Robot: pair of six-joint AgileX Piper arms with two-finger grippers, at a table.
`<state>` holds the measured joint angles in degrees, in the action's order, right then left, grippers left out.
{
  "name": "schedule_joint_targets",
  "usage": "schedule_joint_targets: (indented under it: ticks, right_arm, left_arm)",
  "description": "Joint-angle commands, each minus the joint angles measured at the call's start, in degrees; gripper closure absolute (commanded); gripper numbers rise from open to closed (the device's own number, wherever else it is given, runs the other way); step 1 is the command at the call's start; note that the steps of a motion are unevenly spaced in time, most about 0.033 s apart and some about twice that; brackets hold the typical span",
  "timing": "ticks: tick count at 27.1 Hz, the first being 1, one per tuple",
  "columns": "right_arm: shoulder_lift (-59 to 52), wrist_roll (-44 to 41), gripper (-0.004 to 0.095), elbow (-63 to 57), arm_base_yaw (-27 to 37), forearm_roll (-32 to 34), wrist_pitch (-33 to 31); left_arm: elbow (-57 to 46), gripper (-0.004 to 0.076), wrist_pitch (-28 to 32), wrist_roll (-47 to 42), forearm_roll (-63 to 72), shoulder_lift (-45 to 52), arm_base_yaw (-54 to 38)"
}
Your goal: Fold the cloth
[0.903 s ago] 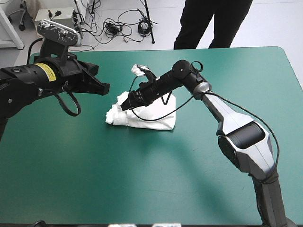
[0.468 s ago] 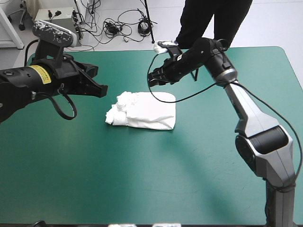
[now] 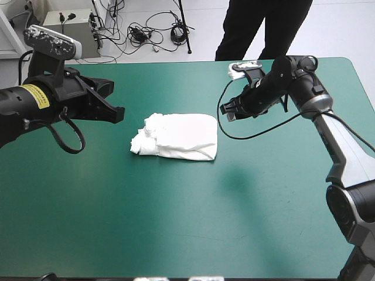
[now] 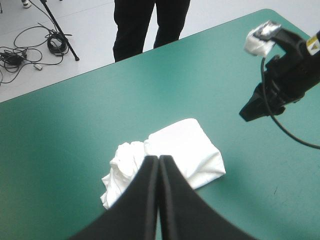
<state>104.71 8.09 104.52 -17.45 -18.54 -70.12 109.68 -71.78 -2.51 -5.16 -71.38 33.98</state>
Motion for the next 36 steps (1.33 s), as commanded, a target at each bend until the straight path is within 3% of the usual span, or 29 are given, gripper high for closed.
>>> schedule_joint_targets:
  ticks: [1,21,23,25,26,27,28,33,34,36]
  right_arm:
    - [-0.7,3.5,0.0348,-2.5,0.3,-7.3,5.9]
    - [16.4,10.4,0.0348,-2.7,0.3,-21.5,9.9]
    - [17.0,10.6,0.0404,-2.7,0.3,-21.3,9.9]
    - [17.1,11.0,0.0526,-3.0,0.3,-20.7,9.9]
    - [17.3,11.0,0.0618,-3.0,0.3,-20.2,9.7]
    - [17.3,11.0,0.0818,-3.0,0.3,-18.6,9.4]
    - [17.3,10.9,0.0933,-3.0,0.3,-17.5,9.3]
    - [15.5,7.5,0.0922,-3.0,0.3,-5.4,6.6]
    - [13.7,5.8,0.0922,-3.1,0.8,0.2,6.2]
    - [10.6,4.8,0.0922,-3.4,3.6,4.6,3.4]
  left_arm:
    - [1.4,0.0733,-2.0,-0.5,0.0,1.2,0.2]
    - [1.4,0.0733,-2.0,-1.2,0.9,1.2,0.2]
    - [1.4,0.0733,-2.0,-1.3,0.8,1.2,0.2]
    - [1.4,0.0733,-2.0,-1.3,1.4,1.2,0.2]
    - [1.4,0.0733,-2.0,-1.4,1.6,1.2,0.2]
    - [1.4,0.0733,-2.0,-1.7,1.6,1.2,0.2]
    - [1.4,0.0733,-2.0,-1.7,1.7,1.2,0.2]
    - [1.4,0.0733,-2.0,-1.8,1.2,1.2,0.2]
    - [1.4,0.0733,-2.0,-2.0,1.1,1.2,0.2]
    - [1.4,0.0733,-2.0,-2.1,1.1,1.2,0.2]
